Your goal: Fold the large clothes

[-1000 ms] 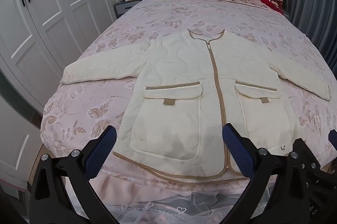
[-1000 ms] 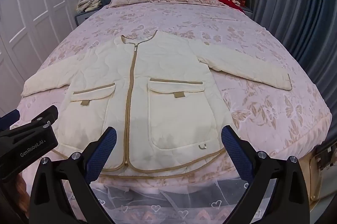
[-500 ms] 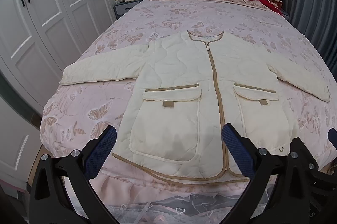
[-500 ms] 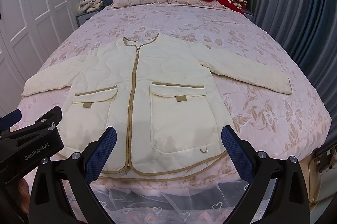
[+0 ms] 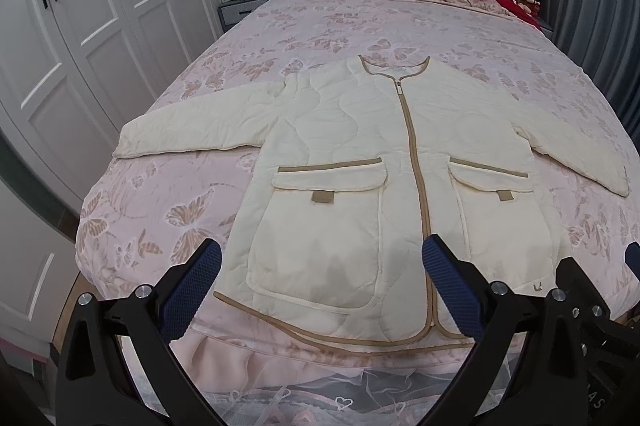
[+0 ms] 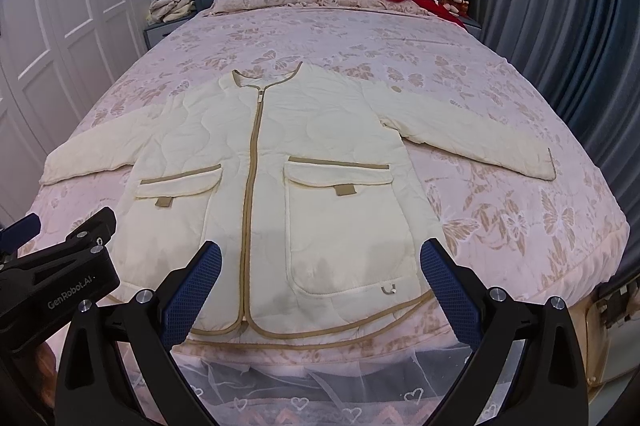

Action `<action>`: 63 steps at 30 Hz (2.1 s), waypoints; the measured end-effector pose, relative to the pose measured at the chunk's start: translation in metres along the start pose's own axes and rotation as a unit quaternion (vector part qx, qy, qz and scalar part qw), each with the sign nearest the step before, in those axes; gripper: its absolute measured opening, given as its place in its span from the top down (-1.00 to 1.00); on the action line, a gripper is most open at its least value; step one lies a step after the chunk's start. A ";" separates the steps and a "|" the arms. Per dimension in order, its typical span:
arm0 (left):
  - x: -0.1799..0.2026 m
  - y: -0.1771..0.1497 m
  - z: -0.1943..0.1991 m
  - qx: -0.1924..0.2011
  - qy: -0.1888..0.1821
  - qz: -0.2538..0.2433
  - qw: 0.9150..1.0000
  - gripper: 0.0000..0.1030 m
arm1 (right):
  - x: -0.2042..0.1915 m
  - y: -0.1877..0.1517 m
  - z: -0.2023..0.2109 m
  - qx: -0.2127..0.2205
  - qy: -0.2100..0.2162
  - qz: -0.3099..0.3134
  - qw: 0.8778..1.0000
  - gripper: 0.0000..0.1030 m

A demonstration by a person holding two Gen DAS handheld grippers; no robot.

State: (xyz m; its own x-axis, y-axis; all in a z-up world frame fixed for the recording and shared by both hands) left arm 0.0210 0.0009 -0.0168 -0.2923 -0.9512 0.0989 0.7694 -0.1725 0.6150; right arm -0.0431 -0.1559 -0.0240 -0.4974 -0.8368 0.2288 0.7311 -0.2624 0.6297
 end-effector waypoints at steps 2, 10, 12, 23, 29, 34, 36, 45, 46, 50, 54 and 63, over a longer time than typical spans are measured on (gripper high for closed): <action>-0.001 0.000 -0.001 -0.001 0.002 0.000 1.000 -0.90 | -0.001 0.001 -0.001 -0.001 0.001 0.000 1.000 -0.90; -0.004 0.000 -0.004 -0.005 0.005 0.005 1.000 -0.90 | -0.006 0.003 -0.006 -0.003 0.004 0.005 1.000 -0.90; -0.004 0.000 -0.004 -0.005 0.006 0.005 1.000 -0.90 | -0.008 0.004 -0.007 -0.003 0.005 0.005 1.000 -0.90; -0.005 0.001 -0.004 -0.005 0.006 0.005 1.000 -0.90 | -0.010 0.004 -0.009 -0.004 0.006 0.005 1.000 -0.90; -0.007 0.001 -0.005 -0.004 0.007 0.005 1.000 -0.90 | -0.010 0.005 -0.010 -0.003 0.005 0.004 1.000 -0.90; -0.009 0.001 -0.006 -0.004 0.008 0.007 1.000 -0.90 | -0.010 0.005 -0.010 -0.003 0.005 0.006 1.000 -0.90; -0.009 0.001 -0.006 -0.004 0.008 0.007 1.000 -0.90 | -0.010 0.005 -0.010 -0.004 0.006 0.005 1.000 -0.90; -0.011 0.000 -0.005 -0.004 0.009 0.008 1.000 -0.90 | -0.011 0.005 -0.008 -0.002 0.006 0.006 1.000 -0.90; -0.011 0.000 -0.005 -0.004 0.009 0.008 1.000 -0.90 | -0.011 0.005 -0.008 -0.002 0.006 0.006 1.000 -0.90; -0.011 0.000 -0.005 -0.003 0.009 0.008 1.000 -0.90 | -0.013 0.005 -0.007 -0.001 0.006 0.007 1.000 -0.90; -0.012 0.000 -0.005 -0.003 0.009 0.008 1.000 -0.90 | -0.013 0.004 -0.006 0.000 0.007 0.008 1.000 -0.90; -0.011 0.000 -0.005 -0.003 0.009 0.008 1.000 -0.90 | -0.014 0.005 -0.005 0.000 0.007 0.009 1.000 -0.90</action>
State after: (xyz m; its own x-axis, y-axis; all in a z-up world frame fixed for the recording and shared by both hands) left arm 0.0272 0.0102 -0.0220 -0.2698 -0.9583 0.0938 0.7774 -0.1593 0.6085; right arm -0.0302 -0.1480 -0.0283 -0.4775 -0.8479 0.2304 0.7397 -0.2465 0.6261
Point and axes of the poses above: each gripper's, at about its wrist camera, not at the fingertips, and z roughly against the way its jaws point, x to its right, y to its top, the point moved 2 cm from there along -z, roughly the way its jaws point, and after that the axes turned 15 degrees about -y, right-handed, at the moved point
